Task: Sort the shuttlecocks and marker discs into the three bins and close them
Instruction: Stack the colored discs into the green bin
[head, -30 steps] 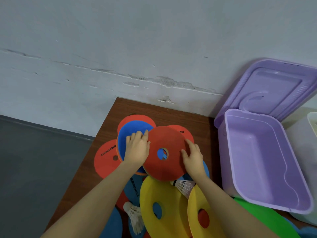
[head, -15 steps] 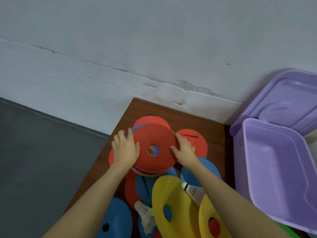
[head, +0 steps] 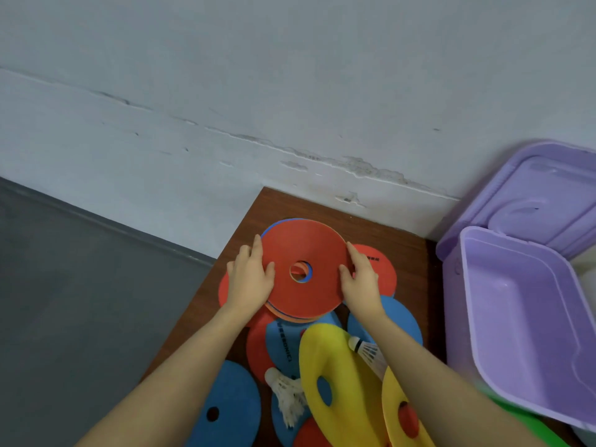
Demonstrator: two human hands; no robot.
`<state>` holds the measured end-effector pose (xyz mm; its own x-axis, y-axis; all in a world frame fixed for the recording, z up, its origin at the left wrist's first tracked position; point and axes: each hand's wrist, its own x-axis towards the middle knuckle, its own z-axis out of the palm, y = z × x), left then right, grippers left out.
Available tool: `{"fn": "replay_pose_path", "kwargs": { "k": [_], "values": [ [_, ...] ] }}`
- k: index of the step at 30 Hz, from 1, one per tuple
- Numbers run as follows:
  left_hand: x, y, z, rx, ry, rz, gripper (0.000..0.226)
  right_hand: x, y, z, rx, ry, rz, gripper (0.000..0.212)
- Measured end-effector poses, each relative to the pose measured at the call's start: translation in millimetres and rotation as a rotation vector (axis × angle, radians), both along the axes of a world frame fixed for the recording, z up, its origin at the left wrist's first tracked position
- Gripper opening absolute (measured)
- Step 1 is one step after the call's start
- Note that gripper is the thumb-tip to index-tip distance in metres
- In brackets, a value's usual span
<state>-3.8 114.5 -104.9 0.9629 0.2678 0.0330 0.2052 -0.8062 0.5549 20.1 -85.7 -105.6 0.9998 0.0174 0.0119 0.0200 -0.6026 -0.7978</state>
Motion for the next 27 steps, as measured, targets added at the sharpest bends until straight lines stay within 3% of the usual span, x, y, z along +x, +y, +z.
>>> {"fn": "replay_pose_path", "kwargs": {
  "k": [11, 17, 27],
  "values": [
    [-1, -76, 82, 0.031, -0.368, -0.180, 0.059, -42, -77, 83, 0.078, -0.302, -0.179, 0.053],
    [-35, -159, 104, 0.018, -0.401, -0.242, 0.058, -88, -155, 99, 0.140, -0.371, -0.269, 0.046],
    [-114, -361, 121, -0.170, -0.397, -0.277, 0.062, -165, -348, 117, 0.146, -0.426, -0.356, 0.045]
  ]
}}
